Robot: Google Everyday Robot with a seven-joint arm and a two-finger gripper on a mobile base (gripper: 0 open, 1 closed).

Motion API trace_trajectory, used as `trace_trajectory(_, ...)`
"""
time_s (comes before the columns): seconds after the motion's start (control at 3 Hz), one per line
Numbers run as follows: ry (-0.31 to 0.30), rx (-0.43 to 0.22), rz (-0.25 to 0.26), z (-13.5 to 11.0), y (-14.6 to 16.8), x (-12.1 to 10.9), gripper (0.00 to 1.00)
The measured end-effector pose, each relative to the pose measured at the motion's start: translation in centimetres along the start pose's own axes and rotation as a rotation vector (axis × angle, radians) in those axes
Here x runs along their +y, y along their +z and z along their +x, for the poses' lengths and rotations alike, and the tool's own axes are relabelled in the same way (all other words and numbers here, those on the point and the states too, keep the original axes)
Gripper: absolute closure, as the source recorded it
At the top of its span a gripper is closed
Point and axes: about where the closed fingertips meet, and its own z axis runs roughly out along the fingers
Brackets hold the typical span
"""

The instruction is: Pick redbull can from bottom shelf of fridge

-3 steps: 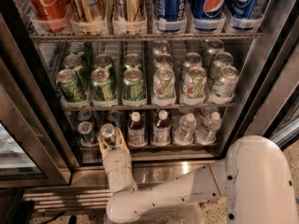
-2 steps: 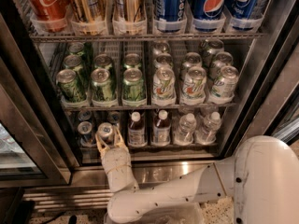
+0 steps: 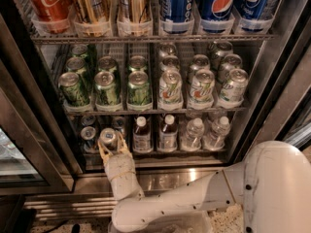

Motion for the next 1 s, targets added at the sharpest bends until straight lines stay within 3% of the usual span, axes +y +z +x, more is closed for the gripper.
trace_trajectory(0.33,0.002,0.015,-0.074,-0.9,-1.6,1.6,1.0)
trace_trajectory(0.67,-0.009,0.037,-0.118,-1.6,-4.9,1.5,1.0)
trace_trajectory(1.0,-0.001,0.068,-0.196,-1.9,-8.5,0.4,1.0)
